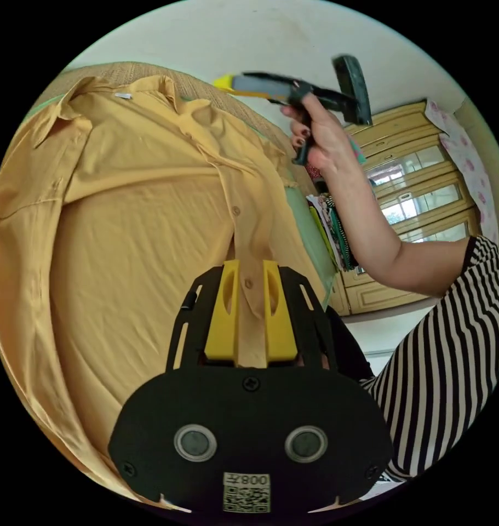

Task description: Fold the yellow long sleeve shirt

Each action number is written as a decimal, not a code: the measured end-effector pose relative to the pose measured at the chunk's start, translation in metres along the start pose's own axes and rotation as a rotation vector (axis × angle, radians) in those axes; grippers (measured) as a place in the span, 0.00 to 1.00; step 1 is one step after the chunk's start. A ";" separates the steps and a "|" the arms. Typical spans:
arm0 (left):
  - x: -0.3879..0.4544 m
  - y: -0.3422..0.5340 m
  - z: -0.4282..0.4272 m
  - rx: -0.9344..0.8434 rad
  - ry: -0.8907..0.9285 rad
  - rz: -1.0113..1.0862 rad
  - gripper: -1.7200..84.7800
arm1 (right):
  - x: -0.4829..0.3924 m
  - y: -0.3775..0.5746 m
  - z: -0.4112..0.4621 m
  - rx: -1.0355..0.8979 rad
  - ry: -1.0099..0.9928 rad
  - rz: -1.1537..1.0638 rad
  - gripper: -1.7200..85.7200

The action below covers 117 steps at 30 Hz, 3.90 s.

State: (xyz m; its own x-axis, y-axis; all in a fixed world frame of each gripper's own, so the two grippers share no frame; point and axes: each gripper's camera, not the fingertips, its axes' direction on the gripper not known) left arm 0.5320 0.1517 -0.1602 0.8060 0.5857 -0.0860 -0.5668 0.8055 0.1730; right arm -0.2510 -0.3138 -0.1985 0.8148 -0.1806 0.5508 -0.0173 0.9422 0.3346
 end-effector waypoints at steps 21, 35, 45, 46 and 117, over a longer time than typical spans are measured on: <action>-0.027 0.176 -0.034 0.015 -0.684 -0.262 0.04 | -0.087 -0.216 0.082 -0.141 0.047 -0.113 0.02; -0.039 0.169 -0.012 0.112 -0.364 -0.031 0.03 | -0.036 -0.270 0.036 -0.125 -0.044 0.013 0.03; -0.094 0.156 0.049 0.033 -0.202 0.020 0.10 | 0.020 -0.218 0.052 -0.180 0.071 0.098 0.08; -0.100 0.154 0.055 0.026 -0.175 0.027 0.10 | 0.016 -0.207 0.049 -0.175 0.100 0.078 0.09; -0.367 0.287 0.022 0.128 -0.236 -0.477 0.09 | -0.101 0.301 0.101 -0.306 -0.301 0.298 0.10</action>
State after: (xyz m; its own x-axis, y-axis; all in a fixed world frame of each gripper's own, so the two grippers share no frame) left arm 0.0778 0.1660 -0.0575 0.9933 0.1096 0.0353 -0.1151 0.9508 0.2876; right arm -0.3975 -0.0406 -0.0760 0.5968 0.0770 0.7987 -0.0160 0.9963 -0.0841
